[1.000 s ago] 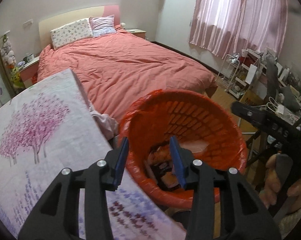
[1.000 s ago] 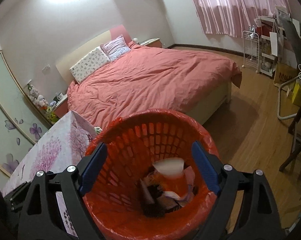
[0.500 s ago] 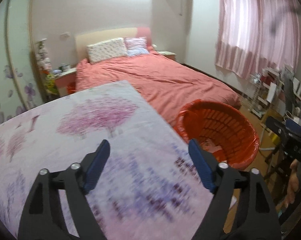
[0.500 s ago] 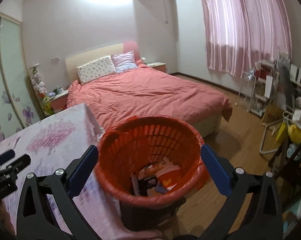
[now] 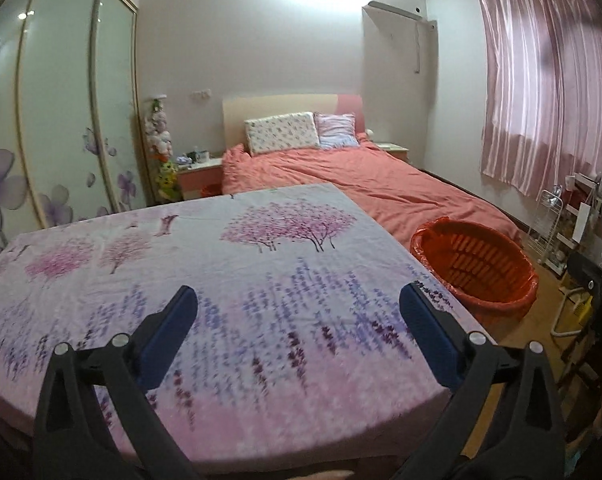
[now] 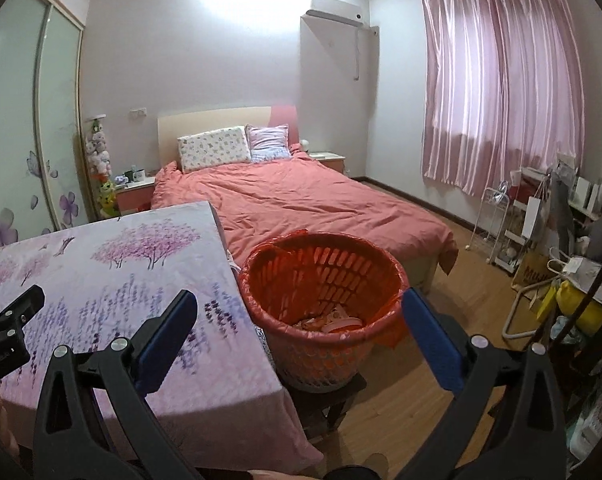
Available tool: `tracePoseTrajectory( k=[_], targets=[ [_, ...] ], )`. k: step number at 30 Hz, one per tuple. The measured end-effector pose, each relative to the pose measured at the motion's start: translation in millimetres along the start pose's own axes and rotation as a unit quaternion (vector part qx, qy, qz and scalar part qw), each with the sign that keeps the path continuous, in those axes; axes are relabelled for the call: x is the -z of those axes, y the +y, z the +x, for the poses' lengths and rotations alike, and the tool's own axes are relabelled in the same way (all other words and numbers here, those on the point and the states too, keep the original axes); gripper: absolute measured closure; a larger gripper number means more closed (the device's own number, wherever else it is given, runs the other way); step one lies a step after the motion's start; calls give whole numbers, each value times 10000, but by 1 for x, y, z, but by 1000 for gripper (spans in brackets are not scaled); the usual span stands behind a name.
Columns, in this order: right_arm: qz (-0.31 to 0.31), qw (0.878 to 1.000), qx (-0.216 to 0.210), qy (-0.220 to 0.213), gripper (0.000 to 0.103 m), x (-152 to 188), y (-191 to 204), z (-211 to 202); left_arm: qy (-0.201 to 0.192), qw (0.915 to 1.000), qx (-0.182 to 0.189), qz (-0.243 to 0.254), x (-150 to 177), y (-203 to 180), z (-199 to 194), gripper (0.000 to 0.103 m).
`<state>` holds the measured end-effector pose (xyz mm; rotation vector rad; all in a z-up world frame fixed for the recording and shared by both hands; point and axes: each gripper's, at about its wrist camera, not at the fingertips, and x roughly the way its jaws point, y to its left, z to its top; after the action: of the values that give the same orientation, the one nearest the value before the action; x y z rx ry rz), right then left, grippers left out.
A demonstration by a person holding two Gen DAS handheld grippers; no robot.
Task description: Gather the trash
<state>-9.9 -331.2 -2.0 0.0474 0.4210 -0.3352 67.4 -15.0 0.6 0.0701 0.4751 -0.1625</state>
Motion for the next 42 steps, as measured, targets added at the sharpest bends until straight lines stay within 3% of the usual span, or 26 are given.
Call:
tracePoseTrajectory(
  k=[8, 17, 32, 42],
  targets=[
    [94, 9993, 294, -210, 2, 12, 11, -23, -199, 9996, -88, -169, 11, 2, -30, 4],
    [79, 9985, 523, -147, 2, 25, 26, -31, -63, 9991, -278, -315, 25, 4, -42, 4],
    [158, 9979, 625, 39, 2, 35, 27, -38, 2, 9979, -442, -471, 33, 8, -48, 4],
    [164, 9986, 444, 237, 2, 38, 30, -39, 169, 9969, -509, -577, 36, 14, -46, 4]
  ],
)
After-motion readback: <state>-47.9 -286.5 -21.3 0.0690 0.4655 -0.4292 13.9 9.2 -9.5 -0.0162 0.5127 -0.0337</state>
